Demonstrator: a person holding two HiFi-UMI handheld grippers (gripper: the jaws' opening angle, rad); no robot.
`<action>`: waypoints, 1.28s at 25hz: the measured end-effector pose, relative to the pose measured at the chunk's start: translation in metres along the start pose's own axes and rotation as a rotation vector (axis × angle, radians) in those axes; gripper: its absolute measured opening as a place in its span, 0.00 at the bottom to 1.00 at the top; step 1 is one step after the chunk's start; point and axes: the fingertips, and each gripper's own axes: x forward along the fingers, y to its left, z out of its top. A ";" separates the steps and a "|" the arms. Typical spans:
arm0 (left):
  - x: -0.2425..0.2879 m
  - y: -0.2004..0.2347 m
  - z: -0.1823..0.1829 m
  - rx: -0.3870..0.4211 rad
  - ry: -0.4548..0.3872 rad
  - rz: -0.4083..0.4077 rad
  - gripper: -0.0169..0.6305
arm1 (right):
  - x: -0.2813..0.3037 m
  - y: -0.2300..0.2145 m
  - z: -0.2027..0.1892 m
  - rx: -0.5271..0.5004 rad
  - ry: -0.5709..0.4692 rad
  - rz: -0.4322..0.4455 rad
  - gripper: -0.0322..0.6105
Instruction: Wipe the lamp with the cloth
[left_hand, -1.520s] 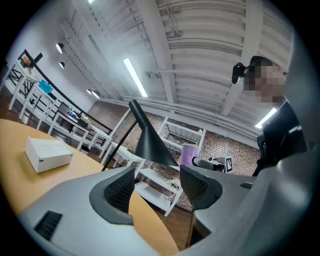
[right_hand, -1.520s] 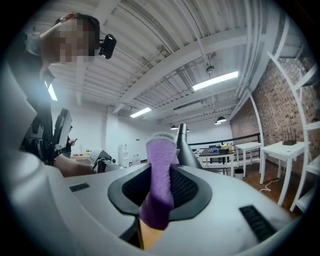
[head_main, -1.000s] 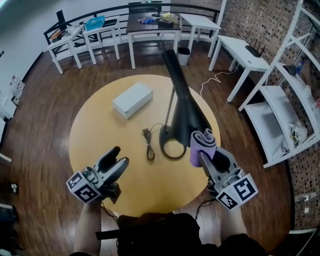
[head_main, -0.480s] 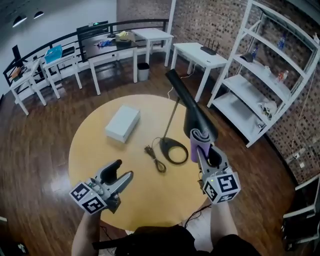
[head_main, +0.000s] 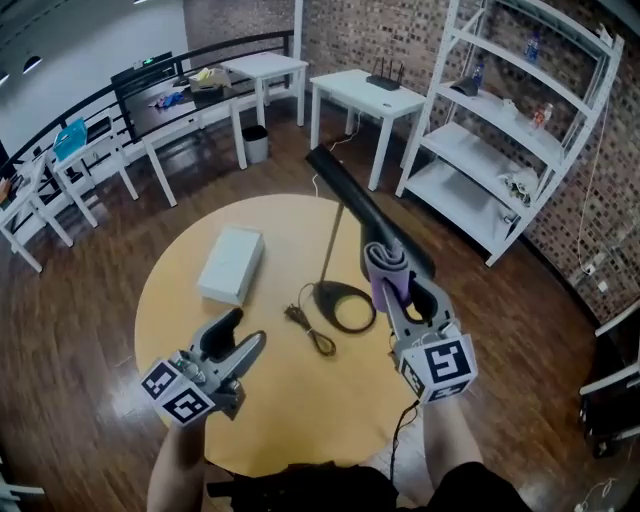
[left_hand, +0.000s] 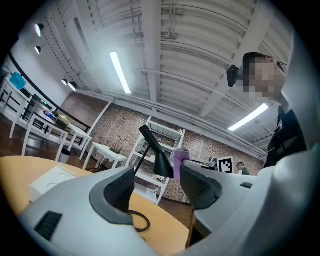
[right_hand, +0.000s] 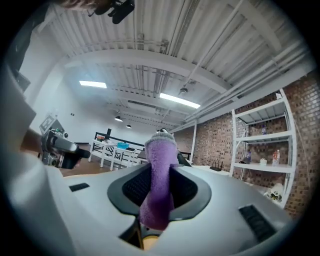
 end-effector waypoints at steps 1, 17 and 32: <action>0.004 0.006 0.000 -0.008 0.005 0.002 0.44 | 0.004 0.002 0.003 -0.009 0.002 0.002 0.20; 0.014 0.094 0.038 -0.056 0.140 -0.269 0.44 | 0.162 0.013 0.092 0.032 -0.159 -0.501 0.20; 0.009 0.085 0.016 -0.144 0.228 -0.426 0.44 | 0.045 -0.031 0.004 0.021 0.091 -0.842 0.20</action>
